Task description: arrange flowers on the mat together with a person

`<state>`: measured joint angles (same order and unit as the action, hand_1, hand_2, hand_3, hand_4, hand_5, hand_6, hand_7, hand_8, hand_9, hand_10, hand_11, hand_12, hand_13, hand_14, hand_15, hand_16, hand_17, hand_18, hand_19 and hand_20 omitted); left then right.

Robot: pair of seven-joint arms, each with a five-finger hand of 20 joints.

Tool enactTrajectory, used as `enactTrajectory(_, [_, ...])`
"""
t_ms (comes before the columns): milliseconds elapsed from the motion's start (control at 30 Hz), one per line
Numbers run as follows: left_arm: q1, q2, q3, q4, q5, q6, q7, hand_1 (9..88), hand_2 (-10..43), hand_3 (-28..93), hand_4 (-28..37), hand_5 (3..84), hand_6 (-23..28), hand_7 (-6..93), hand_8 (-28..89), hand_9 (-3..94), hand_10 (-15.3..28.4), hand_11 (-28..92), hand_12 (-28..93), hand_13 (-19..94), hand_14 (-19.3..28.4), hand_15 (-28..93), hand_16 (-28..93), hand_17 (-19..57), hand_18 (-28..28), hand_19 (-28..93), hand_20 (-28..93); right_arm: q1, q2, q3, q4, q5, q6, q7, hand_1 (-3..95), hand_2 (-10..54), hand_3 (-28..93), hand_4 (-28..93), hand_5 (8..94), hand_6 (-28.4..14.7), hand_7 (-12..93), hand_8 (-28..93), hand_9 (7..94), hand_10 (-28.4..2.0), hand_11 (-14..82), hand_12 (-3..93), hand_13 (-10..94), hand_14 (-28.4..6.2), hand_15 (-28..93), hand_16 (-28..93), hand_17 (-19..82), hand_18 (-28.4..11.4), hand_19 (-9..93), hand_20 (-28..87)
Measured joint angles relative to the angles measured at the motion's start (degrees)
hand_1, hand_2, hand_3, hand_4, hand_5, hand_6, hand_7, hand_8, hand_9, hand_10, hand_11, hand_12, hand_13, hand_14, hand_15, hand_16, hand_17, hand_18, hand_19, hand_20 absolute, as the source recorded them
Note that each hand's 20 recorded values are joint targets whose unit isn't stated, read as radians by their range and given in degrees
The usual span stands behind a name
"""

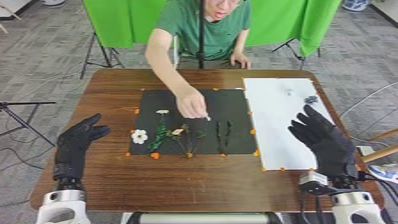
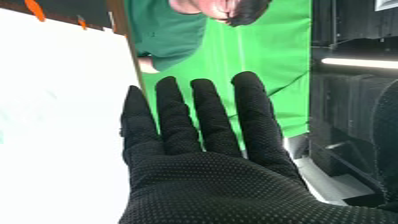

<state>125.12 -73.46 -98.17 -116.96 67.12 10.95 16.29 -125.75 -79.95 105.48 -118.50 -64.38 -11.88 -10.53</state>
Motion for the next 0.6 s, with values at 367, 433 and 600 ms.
enactTrajectory(367, [-0.06, 0.0, -0.01, 0.0, 0.0, 0.0, -0.28, 25.5, -0.9, 71, -20.5, 52.0, 3.2, 12.8, -6, 56.6, 15.5, 21, 15, 50, 18.6, 23, -2, 15.4, 13.2, 13, 22, -1.25, -0.59, 1.64, -0.01, 0.09, -1.2, -0.5, 8.8, -3.4, 75, -17, 36.9, -1.7, 6, -7, 33.7, -14.8, 2.5, 14.3, 28, -16.6, 6, 22, 13, -18.2, 9, 25])
enactTrajectory(433, [-0.07, 0.01, -0.02, 0.0, 0.0, 0.0, -0.34, 25.5, -0.9, 71, -20.5, 52.0, 3.2, 12.8, -6, 56.6, 15.5, 21, 15, 50, 18.6, 23, -2, 15.4, 13.2, 13, 22, -1.36, -0.69, 1.78, -0.01, 0.1, -1.24, -0.57, 8.9, -3.4, 75, -17, 37.0, -1.7, 6, -7, 33.7, -14.9, 2.5, 14.3, 28, -16.6, 6, 22, 13, -18.2, 9, 25])
enactTrajectory(600, [-0.16, 0.04, -0.02, 0.01, 0.0, -0.01, -0.45, 25.6, -0.8, 71, -20.5, 52.1, 3.2, 12.8, -6, 56.6, 15.5, 21, 15, 50, 18.6, 23, -2, 15.4, 13.2, 13, 22, -1.41, -0.71, 1.95, 0.0, 0.1, -1.47, -0.66, 8.9, -3.8, 75, -17, 37.1, -1.7, 6, -7, 33.7, -14.9, 2.5, 14.3, 28, -16.6, 6, 22, 14, -18.2, 9, 25])
